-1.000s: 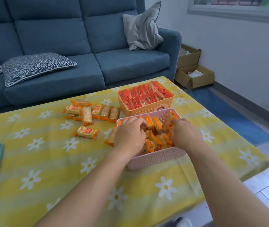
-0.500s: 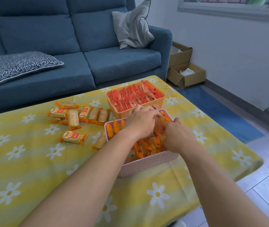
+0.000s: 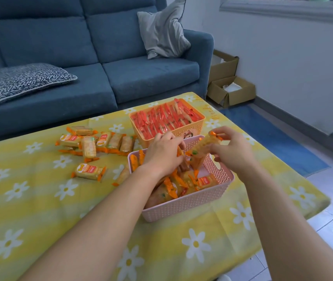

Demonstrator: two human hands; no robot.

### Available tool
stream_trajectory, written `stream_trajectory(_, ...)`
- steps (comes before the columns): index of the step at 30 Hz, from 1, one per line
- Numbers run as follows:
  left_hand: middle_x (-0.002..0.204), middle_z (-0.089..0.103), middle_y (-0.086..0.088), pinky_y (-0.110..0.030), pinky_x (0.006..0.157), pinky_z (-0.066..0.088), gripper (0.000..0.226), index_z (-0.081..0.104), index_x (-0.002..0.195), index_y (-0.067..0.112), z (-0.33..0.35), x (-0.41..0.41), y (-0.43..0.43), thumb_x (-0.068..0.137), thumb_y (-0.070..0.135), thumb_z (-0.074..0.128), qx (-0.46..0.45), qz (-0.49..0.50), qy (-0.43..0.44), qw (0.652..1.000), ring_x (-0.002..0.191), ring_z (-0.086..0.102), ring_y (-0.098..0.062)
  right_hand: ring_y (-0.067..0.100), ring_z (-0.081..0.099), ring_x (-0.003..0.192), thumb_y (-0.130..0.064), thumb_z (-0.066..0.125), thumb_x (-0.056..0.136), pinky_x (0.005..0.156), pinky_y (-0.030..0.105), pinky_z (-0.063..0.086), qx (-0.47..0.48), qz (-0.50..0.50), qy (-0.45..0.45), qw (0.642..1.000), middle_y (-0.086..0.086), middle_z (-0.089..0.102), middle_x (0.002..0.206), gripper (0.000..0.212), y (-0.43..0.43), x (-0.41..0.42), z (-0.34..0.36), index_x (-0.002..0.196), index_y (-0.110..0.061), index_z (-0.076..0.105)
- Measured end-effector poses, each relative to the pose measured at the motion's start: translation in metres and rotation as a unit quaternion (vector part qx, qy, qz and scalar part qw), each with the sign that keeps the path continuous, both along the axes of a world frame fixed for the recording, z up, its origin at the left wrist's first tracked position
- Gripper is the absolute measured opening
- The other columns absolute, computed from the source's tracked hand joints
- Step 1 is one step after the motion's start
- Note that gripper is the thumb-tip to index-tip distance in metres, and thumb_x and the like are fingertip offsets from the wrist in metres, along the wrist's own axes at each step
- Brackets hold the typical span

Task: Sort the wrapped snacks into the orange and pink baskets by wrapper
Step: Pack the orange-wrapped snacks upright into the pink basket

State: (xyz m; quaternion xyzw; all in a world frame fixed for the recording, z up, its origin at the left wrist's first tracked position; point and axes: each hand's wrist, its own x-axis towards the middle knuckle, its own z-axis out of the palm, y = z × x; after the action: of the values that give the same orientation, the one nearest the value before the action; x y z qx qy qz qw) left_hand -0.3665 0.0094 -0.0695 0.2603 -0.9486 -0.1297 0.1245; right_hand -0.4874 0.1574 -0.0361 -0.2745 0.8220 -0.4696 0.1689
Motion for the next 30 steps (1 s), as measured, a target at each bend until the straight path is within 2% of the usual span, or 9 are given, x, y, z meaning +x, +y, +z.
stream_trajectory(5,0.114,0.054,0.008,-0.035,0.095,0.041,0.025,0.062,0.112,0.032,0.0,0.002,-0.003,0.089,0.038,0.071,0.002,-0.002,0.007,1.0,0.112,0.045,-0.019,0.021,0.069,0.077,-0.024,0.077,0.082,0.066,0.044,0.061,0.017,-0.042,0.067,0.997,-0.003,0.064,0.096,0.029,-0.012,0.007,-0.01,0.105,-0.027,0.061)
stream_trajectory(8,0.117,0.056,0.008,-0.035,0.096,0.043,0.033,0.059,0.116,0.032,-0.003,0.002,-0.002,0.087,0.039,0.073,-0.004,-0.002,0.016,1.0,0.113,0.046,-0.018,0.017,0.061,0.07,-0.019,0.075,0.082,0.053,0.033,0.049,0.038,-0.071,0.115,0.99,-0.003,0.058,0.083,0.027,-0.024,0.015,-0.016,0.097,-0.019,0.053)
stream_trajectory(11,0.118,0.058,0.009,-0.035,0.096,0.043,0.037,0.056,0.118,0.032,-0.003,0.002,-0.002,0.087,0.037,0.074,-0.003,-0.009,0.021,1.0,0.113,0.048,-0.019,0.024,0.059,0.072,-0.019,0.073,0.084,0.057,0.034,0.046,0.065,-0.058,0.165,0.982,0.001,0.059,0.075,0.023,-0.037,0.023,-0.022,0.08,-0.014,0.052)
stream_trajectory(14,0.116,0.06,0.008,-0.037,0.094,0.044,0.025,0.061,0.113,0.032,-0.001,0.005,-0.006,0.09,0.036,0.071,0.001,-0.021,0.016,1.0,0.112,0.047,-0.02,0.027,0.061,0.067,-0.024,0.07,0.087,0.061,0.036,0.05,0.073,-0.031,0.168,0.983,0.007,0.064,0.071,0.026,-0.049,0.027,-0.022,0.07,-0.013,0.054)
stream_trajectory(16,0.113,0.061,0.008,-0.039,0.093,0.046,0.012,0.067,0.104,0.031,0.001,0.008,-0.009,0.093,0.034,0.067,0.011,-0.032,0.013,0.999,0.111,0.048,-0.019,0.031,0.062,0.064,-0.015,0.061,0.086,0.057,0.034,0.05,0.101,-0.014,0.18,0.978,0.011,0.065,0.065,0.019,-0.053,0.027,-0.023,0.068,-0.009,0.06)
stream_trajectory(19,0.111,0.064,0.009,-0.037,0.094,0.047,0.014,0.072,0.098,0.03,0.004,0.013,-0.011,0.096,0.022,0.061,0.03,-0.039,0.05,0.998,0.111,0.053,-0.017,0.031,0.059,0.057,-0.002,0.049,0.078,0.048,0.028,0.043,0.161,0.007,0.175,0.971,0.009,0.06,0.059,0.017,-0.055,0.023,-0.032,0.069,-0.006,0.063)
stream_trajectory(22,0.103,0.064,0.011,-0.034,0.085,0.047,0.022,0.071,0.093,0.03,0.011,0.027,-0.012,0.094,0.014,0.056,-0.011,-0.019,0.086,0.996,0.103,0.053,-0.015,0.031,0.063,0.068,-0.002,0.045,0.076,0.054,0.028,0.045,0.177,0.017,0.172,0.969,0.013,0.067,0.076,0.028,-0.054,0.023,-0.037,0.078,-0.008,0.072)
stream_trajectory(25,0.099,0.063,0.014,-0.032,0.08,0.049,0.024,0.07,0.092,0.032,0.014,0.048,-0.011,0.087,0.013,0.056,-0.03,-0.055,0.045,0.997,0.102,0.057,-0.015,0.031,0.064,0.078,-0.004,0.044,0.076,0.062,0.033,0.053,0.15,0.009,0.19,0.97,0.012,0.065,0.087,0.032,-0.054,0.024,-0.03,0.083,-0.014,0.074)
stream_trajectory(30,0.108,0.058,0.01,-0.04,0.076,0.051,0.03,0.072,0.105,0.036,0.002,0.067,-0.001,0.083,0.015,0.065,-0.112,-0.118,-0.017,0.987,0.101,0.05,-0.019,0.031,0.066,0.066,-0.009,0.05,0.086,0.057,0.039,0.059,0.09,0.003,0.17,0.981,0.01,0.071,0.076,0.024,-0.047,0.033,-0.012,0.089,-0.013,0.073)
